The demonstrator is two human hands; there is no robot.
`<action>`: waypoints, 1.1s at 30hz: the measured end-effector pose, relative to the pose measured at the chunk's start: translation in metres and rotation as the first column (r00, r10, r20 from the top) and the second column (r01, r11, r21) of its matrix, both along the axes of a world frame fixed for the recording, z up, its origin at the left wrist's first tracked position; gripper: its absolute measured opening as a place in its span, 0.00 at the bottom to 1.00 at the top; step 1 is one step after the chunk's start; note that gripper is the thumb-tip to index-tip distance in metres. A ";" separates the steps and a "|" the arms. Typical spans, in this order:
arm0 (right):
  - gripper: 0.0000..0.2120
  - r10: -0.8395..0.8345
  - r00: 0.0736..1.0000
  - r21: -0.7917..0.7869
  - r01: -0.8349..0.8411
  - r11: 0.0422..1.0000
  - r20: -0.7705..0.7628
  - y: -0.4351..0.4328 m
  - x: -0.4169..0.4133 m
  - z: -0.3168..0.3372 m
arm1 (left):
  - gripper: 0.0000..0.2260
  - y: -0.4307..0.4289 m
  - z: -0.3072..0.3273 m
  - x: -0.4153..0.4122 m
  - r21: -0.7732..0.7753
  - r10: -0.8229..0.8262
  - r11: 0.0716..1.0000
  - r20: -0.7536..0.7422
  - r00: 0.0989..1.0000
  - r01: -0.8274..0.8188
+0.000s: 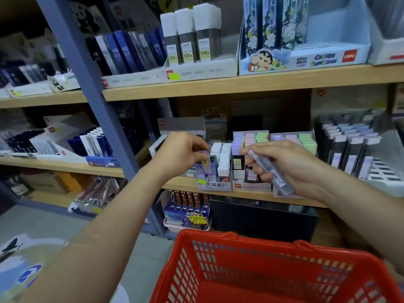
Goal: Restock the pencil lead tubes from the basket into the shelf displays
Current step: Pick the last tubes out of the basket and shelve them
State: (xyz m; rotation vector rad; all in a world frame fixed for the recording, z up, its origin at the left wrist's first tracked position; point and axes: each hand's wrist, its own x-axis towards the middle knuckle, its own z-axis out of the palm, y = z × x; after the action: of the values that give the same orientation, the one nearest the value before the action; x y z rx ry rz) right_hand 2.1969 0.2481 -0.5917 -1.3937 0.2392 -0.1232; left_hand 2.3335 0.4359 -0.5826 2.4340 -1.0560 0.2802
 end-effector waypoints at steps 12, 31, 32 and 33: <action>0.11 0.044 0.997 0.139 -0.054 0.989 0.070 -0.001 -0.001 -0.001 | 0.10 -0.010 -0.022 0.005 -0.028 -0.002 1.000 -0.019 1.000 0.002; 0.26 0.203 0.979 0.192 -0.202 0.960 0.013 0.000 -0.007 0.002 | 0.09 -0.032 0.002 -0.027 -0.411 -0.234 0.905 -0.274 0.933 0.107; 0.25 0.189 0.982 0.179 -0.188 0.966 0.015 0.001 -0.006 0.001 | 0.09 -0.035 0.008 -0.034 -0.464 -0.323 0.876 -0.359 0.876 0.132; 0.24 0.177 0.984 0.169 -0.178 0.969 0.021 0.001 -0.005 0.001 | 0.10 -0.038 0.012 -0.038 -0.485 -0.389 0.859 -0.415 0.822 0.162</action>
State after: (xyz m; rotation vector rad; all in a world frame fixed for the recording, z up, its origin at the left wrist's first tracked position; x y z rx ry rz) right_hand 2.1919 0.2491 -0.5905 -1.2375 0.1163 0.0418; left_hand 2.2950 0.3978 -0.5705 1.7720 -0.9700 -0.2020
